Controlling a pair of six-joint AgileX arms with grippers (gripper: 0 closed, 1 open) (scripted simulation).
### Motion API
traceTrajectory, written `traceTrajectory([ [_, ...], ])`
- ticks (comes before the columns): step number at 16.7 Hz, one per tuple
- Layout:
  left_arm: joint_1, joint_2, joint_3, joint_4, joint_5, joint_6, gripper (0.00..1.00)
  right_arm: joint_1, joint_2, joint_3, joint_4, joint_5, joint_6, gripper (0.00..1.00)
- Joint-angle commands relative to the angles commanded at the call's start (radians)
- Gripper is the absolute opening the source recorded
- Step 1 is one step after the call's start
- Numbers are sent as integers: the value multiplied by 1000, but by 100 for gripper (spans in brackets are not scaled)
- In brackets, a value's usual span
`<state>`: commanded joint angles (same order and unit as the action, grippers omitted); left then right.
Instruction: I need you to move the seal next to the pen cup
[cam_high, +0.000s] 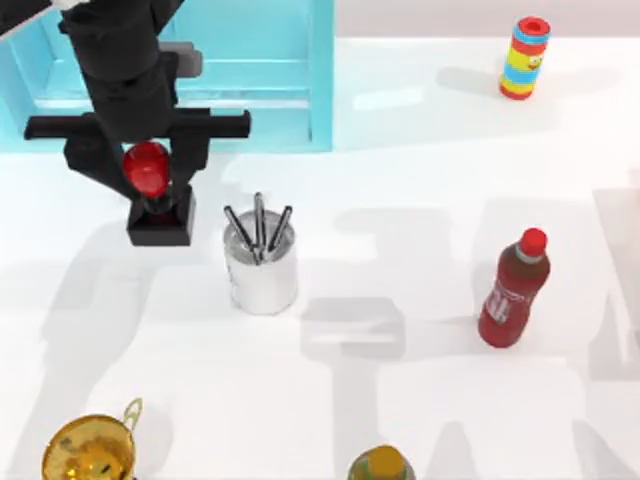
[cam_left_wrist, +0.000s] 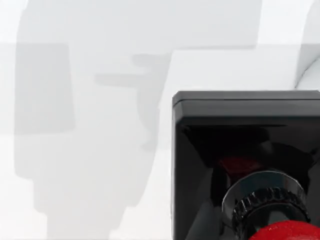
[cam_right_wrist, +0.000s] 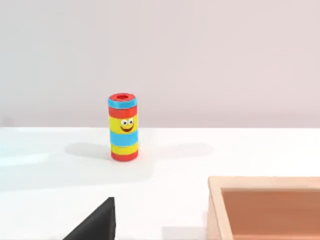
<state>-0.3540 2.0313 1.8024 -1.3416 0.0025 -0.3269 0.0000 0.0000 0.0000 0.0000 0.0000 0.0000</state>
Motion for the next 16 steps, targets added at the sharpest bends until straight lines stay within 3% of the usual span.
traceTrajectory([
  [10,0,0,0,0,0,0,98,0,0,0,0,0,0,100],
  [16,0,0,0,0,0,0,100,0,0,0,0,0,0,100],
])
